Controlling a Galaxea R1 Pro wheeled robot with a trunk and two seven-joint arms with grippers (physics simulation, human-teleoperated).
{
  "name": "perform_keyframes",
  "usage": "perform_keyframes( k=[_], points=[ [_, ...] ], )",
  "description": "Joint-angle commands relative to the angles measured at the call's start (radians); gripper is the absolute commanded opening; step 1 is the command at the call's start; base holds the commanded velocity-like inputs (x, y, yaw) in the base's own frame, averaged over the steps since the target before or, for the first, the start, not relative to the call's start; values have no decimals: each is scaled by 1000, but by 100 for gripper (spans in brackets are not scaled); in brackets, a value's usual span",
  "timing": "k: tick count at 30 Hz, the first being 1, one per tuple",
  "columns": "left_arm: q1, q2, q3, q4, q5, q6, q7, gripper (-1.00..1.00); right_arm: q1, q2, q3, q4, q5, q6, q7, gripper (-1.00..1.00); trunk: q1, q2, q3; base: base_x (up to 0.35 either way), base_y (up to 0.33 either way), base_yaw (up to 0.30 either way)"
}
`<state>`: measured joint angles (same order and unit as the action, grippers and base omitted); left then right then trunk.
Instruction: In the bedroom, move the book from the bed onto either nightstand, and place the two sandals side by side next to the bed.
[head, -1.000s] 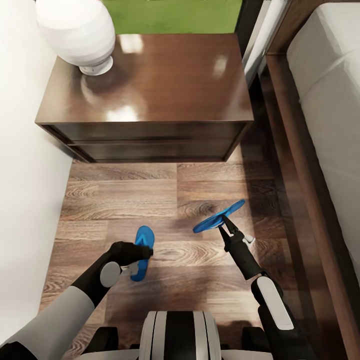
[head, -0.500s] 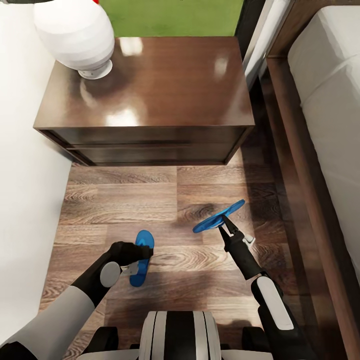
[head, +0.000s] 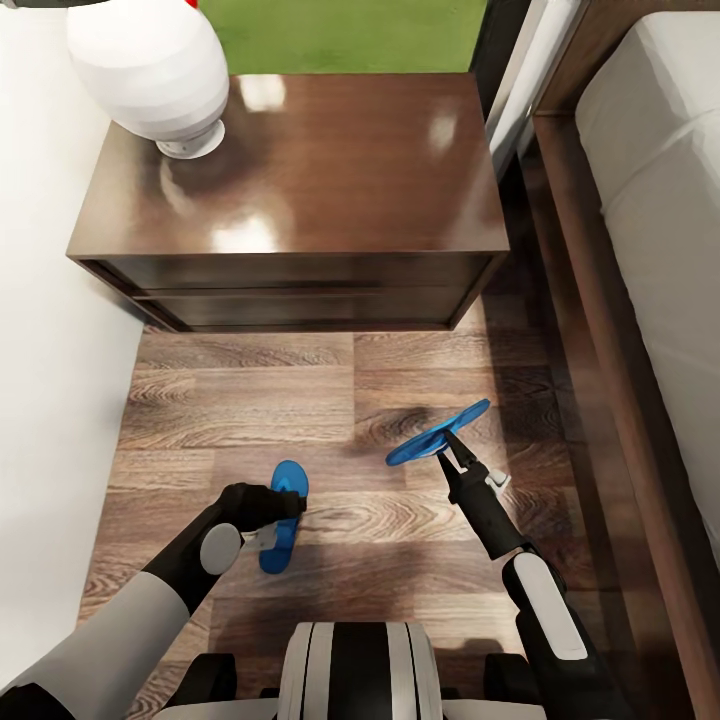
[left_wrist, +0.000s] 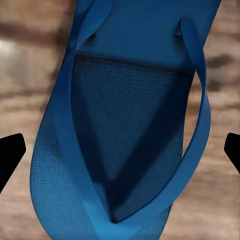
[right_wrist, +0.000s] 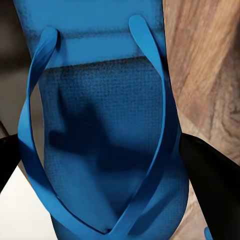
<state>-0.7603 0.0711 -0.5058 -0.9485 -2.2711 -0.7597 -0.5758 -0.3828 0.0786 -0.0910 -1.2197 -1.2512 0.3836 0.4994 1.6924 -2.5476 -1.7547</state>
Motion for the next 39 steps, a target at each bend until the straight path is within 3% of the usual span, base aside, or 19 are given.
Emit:
perform_keyframes(
  k=[1,18,23,39],
  points=[
    [-1,1,-4,-1,-1,-3,-2,100,0,1,-3,0,-8,9,1,-100,0,0,0,0,0,0],
    [-1,1,-2,-1,-1,-3,-1,100,-1,1,-3,-1,-8,9,1,-100,0,0,0,0,0,0],
    [-1,1,-2,-1,-1,-3,0,100,-1,1,-3,-1,-8,9,1,-100,2,-1,-20,0,0,0],
    [0,2,-2,-1,-1,-1,1,100,-1,1,-3,-1,-8,9,1,-100,3,-2,-31,0,0,0]
  ],
)
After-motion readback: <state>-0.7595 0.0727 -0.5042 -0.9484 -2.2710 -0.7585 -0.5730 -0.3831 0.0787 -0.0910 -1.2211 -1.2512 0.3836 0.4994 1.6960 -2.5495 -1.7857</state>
